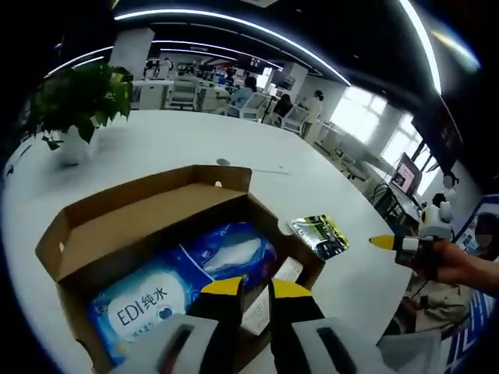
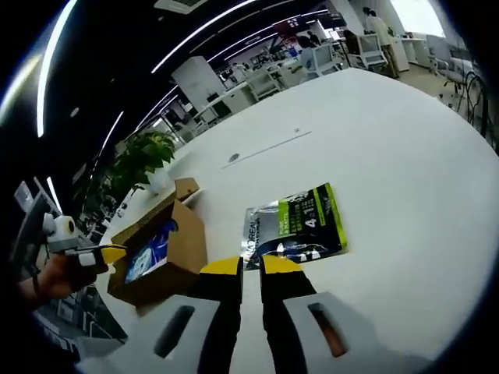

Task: Operate the shoe box by opening the lid, removing the specified soft item, and placing it in the target area until the item is outside and the box remains undamaged.

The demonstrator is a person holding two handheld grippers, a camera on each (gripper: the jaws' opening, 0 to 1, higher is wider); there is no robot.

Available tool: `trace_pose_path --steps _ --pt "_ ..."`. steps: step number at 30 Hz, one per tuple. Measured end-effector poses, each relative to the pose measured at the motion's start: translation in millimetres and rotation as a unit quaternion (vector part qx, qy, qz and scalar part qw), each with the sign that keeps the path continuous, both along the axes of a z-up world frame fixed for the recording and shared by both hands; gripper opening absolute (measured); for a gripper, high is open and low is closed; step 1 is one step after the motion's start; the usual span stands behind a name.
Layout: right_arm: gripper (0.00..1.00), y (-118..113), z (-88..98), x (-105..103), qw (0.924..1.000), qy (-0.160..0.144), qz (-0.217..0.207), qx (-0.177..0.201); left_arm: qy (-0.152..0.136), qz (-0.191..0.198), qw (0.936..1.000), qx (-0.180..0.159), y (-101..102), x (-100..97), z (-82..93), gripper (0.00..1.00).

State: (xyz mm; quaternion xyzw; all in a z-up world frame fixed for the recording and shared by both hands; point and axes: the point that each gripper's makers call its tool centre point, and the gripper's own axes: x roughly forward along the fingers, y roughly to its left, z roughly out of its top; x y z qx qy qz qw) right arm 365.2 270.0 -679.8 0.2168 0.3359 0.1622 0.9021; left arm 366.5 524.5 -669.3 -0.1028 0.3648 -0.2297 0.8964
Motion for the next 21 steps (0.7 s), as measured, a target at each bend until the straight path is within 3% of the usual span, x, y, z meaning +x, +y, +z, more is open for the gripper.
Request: trace_pose_path --steps 11,21 --pt "0.07 61.7 6.9 16.4 0.9983 -0.007 0.057 0.003 0.002 0.050 0.9987 -0.003 51.4 -10.0 -2.5 0.12" --pt "0.07 102.2 5.6 24.0 0.9949 -0.005 0.101 -0.001 0.006 0.088 0.9961 -0.005 90.6 -16.2 -5.9 0.12"
